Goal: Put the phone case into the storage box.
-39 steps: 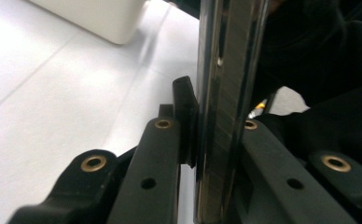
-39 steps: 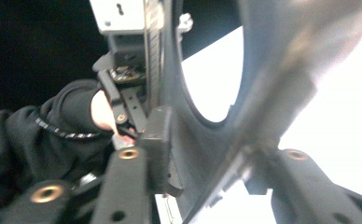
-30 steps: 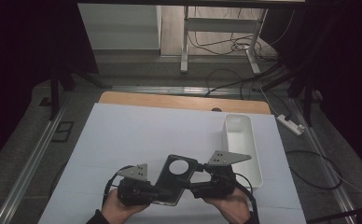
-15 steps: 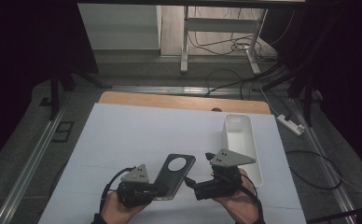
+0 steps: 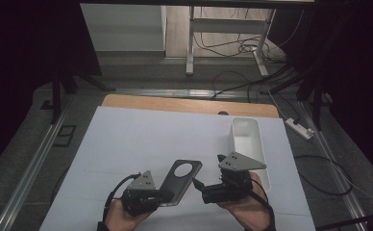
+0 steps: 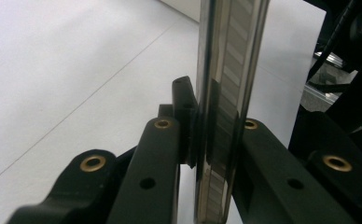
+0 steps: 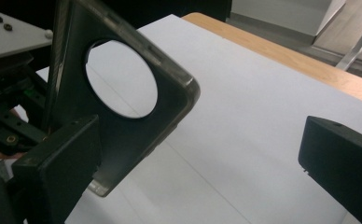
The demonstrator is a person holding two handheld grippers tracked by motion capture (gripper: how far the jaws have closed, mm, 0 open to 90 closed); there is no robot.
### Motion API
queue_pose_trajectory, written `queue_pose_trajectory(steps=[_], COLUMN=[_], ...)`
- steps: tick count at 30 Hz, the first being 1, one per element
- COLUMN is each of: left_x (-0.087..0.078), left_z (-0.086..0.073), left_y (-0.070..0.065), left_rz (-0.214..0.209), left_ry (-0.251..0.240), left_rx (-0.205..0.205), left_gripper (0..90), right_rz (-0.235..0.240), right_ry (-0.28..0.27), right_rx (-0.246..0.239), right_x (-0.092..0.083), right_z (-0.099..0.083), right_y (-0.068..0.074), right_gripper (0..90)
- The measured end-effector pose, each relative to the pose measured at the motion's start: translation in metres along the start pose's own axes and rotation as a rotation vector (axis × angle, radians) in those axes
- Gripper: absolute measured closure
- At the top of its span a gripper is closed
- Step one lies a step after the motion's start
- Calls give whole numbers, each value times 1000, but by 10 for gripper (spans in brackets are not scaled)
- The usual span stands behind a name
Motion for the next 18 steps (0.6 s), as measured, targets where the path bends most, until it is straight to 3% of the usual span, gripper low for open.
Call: queue_pose_trajectory(steps=[3,4,10,18], left_x=[1,1,2,4], left_z=[0,0,0,1], left_y=[-1,-1,-1,-3], left_rz=[-11,-16,-39,-58], left_ry=[4,4,9,9], left_rx=[3,2,-2,3], left_gripper=[855,855,856,856], right_rz=[-10,-3,-1,11], right_ry=[-11,-11,-29,-49], right_rx=[-3,-3,-22,-30], right_x=[-2,-3,-8,-10], right_z=[1,2,3,3], right_y=[0,-1,1,3], right_gripper=[94,182,499,714])
Point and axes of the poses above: each handheld gripper's, and its own axes: x roughly forward along the jaws, z roughly out of its top, y roughly to its left, the point moved 2 cm from there along x, roughly forward along the jaws, and after that the axes turned 10 degrees about -z, right-handed, at the moved point
